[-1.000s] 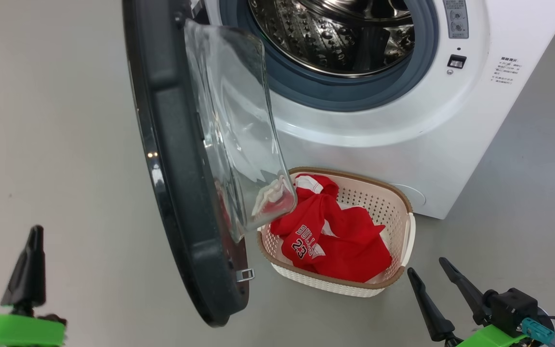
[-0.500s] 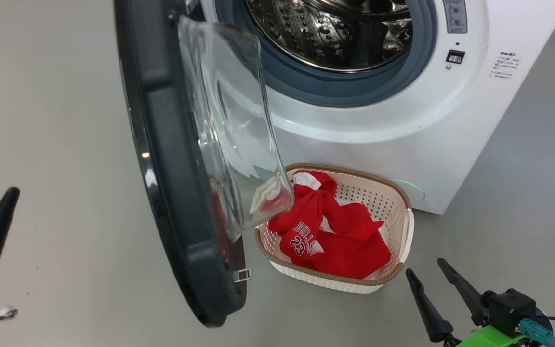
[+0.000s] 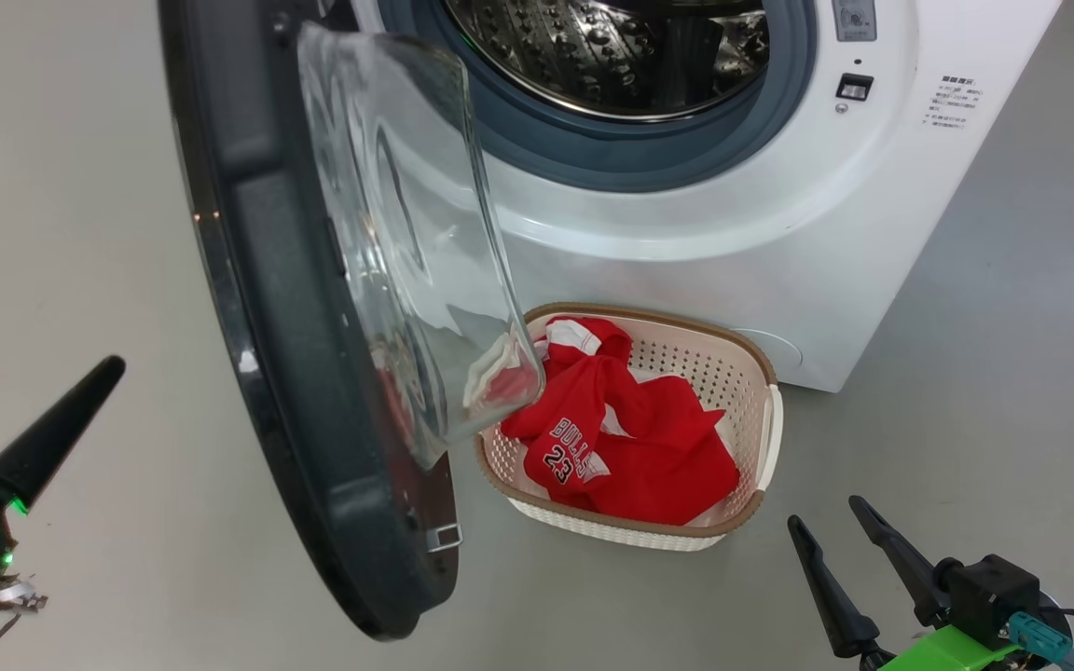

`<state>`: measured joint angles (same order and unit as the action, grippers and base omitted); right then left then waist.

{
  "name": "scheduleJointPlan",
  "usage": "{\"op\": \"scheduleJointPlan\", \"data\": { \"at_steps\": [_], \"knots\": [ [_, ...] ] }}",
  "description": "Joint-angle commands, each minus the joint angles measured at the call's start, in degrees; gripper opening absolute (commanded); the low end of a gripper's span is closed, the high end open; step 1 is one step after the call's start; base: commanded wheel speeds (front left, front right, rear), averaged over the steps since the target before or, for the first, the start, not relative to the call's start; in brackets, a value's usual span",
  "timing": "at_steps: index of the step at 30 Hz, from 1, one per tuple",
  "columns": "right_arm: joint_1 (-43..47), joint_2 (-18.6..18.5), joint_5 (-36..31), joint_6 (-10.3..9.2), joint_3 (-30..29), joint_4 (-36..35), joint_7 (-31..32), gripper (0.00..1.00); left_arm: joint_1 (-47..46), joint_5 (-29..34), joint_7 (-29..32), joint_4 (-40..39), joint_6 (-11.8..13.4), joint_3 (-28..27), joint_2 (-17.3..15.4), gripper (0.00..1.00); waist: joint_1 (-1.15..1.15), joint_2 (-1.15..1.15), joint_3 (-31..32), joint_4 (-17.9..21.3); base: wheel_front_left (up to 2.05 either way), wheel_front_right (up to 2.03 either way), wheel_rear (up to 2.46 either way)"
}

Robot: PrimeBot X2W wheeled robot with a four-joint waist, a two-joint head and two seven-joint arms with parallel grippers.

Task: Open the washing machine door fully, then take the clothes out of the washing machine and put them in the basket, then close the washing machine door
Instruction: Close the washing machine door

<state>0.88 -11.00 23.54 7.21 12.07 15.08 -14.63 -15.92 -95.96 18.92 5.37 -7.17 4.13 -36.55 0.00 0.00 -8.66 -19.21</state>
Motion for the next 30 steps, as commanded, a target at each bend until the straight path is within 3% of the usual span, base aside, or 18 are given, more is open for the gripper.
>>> {"op": "scheduleJointPlan", "data": {
  "at_steps": [1, 30],
  "knots": [
    [-1.5, -0.5, -0.4, 0.28, 1.0, -1.3, -0.4, 1.00, -3.4, -1.4, 1.7, -1.4, -0.3, -3.0, -2.8, 0.00, 0.00, 0.00, -0.3, 0.3, 0.00, 0.00, 0.00],
    [-3.1, 0.2, -0.6, 0.28, 0.0, -1.6, -0.4, 1.00, -8.2, -4.1, 20.2, -6.8, -0.3, -8.8, 4.9, 0.00, 0.00, 0.00, -2.3, 3.3, 0.00, 0.00, 0.00]
  ]
}}
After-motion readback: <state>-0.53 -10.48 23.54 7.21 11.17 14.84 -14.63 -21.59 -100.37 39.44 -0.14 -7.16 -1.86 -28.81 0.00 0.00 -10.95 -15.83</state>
